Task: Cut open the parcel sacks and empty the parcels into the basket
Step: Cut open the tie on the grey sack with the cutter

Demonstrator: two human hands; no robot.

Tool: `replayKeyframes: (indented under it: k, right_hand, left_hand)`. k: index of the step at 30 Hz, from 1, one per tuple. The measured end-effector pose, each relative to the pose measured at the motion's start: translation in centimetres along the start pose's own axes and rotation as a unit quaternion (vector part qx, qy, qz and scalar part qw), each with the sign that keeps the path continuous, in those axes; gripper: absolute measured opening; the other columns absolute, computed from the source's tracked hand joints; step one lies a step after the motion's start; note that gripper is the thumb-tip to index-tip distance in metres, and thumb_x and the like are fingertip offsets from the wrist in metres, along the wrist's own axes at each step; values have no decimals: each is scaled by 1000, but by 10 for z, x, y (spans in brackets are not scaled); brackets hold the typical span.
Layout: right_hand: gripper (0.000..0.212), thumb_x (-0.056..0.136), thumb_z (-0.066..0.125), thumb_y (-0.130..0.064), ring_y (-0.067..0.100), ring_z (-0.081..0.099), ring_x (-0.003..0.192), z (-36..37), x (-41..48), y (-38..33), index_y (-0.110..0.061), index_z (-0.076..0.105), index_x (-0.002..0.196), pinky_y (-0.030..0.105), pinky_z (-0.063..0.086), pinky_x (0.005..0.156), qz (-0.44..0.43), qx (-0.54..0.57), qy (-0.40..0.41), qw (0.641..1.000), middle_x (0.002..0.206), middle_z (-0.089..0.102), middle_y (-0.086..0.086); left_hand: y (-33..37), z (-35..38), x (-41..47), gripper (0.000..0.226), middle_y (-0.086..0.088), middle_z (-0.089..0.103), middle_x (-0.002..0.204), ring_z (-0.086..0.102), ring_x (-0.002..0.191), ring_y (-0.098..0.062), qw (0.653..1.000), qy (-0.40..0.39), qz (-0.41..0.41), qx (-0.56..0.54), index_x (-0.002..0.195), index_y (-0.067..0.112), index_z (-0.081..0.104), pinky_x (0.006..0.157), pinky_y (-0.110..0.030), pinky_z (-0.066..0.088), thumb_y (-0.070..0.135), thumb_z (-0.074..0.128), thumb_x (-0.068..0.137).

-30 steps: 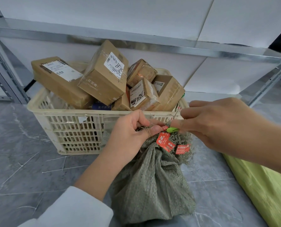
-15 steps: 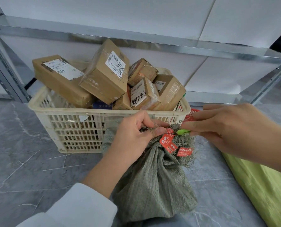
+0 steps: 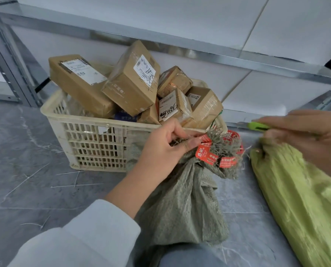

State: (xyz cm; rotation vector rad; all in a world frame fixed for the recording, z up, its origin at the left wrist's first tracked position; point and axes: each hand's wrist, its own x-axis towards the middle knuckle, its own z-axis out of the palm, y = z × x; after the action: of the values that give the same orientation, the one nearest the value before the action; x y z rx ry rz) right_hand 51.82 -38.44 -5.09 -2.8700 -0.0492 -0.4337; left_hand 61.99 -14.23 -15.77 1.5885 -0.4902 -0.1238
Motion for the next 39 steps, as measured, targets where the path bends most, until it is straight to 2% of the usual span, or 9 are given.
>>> replayKeyframes:
  k: [3,8,11,14,20,23,31,36,39]
  right_hand:
    - [26,84,56,-63,5,49,45,25,3,-22,-61,62,110,16,42,40,28,154,39,987,68,68,-13]
    - [27,98,51,-10,8,46,52,72,5,-52,-27,72,96,16,39,50,113,368,15,923,63,60,-3]
    - [25,97,52,-8,10,48,52,84,3,-63,-24,71,93,19,43,53,133,454,30,880,62,56,0]
    - [32,88,62,-20,16,55,50,83,0,-67,-35,70,116,23,44,44,145,541,31,828,70,62,3]
    - [31,88,60,-25,10,42,50,89,-5,-69,-26,70,117,23,33,51,161,605,62,777,70,53,1]
    - [29,92,57,-22,11,40,53,96,-6,-73,-24,70,117,24,32,52,163,609,67,773,69,45,4]
    - [33,97,51,-18,12,39,56,96,-5,-76,-31,66,124,18,34,51,135,571,75,806,61,41,2]
    - [41,99,45,-9,17,35,62,96,-7,-78,-32,61,129,21,30,55,103,570,60,813,66,39,5]
    - [48,99,41,-2,15,33,62,99,-7,-80,-30,56,135,20,30,54,91,579,47,809,64,41,1]
  left_hand:
    - [0,6,-3,28,4,73,100,65,100,-2,999,-19,-9,-27,91,11,60,92,-23,48,26,79,77]
    - [-2,-2,-3,34,14,70,111,58,115,-1,999,-22,-15,-39,99,27,64,104,-34,43,31,83,72]
    - [-3,-6,-2,36,20,68,112,56,111,9,999,-29,-14,-38,103,32,66,98,-24,41,30,84,72]
    - [-3,-6,-2,38,13,69,111,61,110,-2,996,-37,-18,-73,107,31,67,98,-35,47,25,83,74]
    - [1,1,-5,34,-6,74,100,69,101,-26,985,-39,-55,-161,97,23,73,95,-54,51,46,79,72]
    - [1,0,-6,29,-16,72,95,67,99,-34,981,-14,-56,-185,88,18,74,96,-58,48,44,77,75]
    - [2,-1,-5,30,-1,75,100,65,110,-19,980,-26,-52,-188,86,18,77,99,-42,48,41,83,68]
    - [5,0,-6,27,-6,76,86,72,88,-19,973,-2,-80,-216,76,18,77,77,-31,55,39,85,62]
    - [6,0,-6,25,-5,76,83,72,85,-17,976,10,-79,-204,75,18,76,79,-33,56,39,82,64]
